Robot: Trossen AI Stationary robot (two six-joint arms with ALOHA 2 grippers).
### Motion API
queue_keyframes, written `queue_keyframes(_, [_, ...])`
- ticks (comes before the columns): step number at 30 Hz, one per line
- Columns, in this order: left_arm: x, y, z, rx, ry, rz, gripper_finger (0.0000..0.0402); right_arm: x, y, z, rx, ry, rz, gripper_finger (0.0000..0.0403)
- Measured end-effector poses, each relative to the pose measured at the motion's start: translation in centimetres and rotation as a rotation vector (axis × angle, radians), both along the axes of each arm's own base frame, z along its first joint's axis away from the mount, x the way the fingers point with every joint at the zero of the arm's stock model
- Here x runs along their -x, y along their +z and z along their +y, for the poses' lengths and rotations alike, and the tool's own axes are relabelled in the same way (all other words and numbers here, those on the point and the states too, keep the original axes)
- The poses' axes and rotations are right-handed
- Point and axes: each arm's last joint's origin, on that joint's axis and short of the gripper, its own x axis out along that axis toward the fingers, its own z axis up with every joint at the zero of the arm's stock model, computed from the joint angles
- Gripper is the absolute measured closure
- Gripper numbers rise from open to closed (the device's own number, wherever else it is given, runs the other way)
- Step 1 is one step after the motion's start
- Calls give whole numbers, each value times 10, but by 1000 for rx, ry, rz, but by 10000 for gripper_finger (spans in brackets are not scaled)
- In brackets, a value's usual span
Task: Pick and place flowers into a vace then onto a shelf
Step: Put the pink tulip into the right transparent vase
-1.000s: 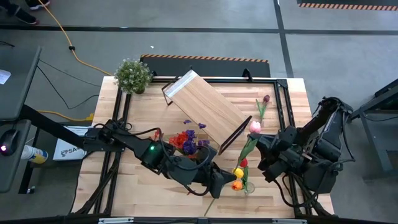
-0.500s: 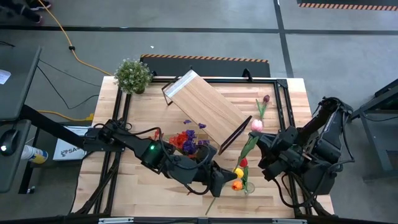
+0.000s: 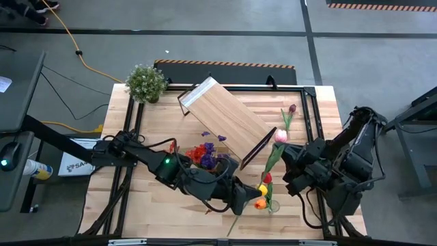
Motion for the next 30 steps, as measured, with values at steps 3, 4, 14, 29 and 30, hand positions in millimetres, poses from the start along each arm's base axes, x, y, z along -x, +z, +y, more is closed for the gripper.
queue_keyframes(3, [0, 0, 0, 1, -4, 0, 369, 0, 0, 0, 2, 0, 1, 322])
queue_keyframes(4, [0, 0, 0, 1, -4, 0, 369, 0, 0, 0, 1, -1, 1, 309])
queue_keyframes(14, [0, -2, 0, -17, 7, 20, 369, 7, 1, 6, -30, 0, -42, 207])
queue_keyframes(29, [1, -5, 4, -140, 101, 35, 369, 35, 6, 32, -214, 135, -161, 189])
queue_keyframes(30, [1, -5, 4, -148, 105, 33, 369, 37, 7, 34, -234, 145, -173, 189])
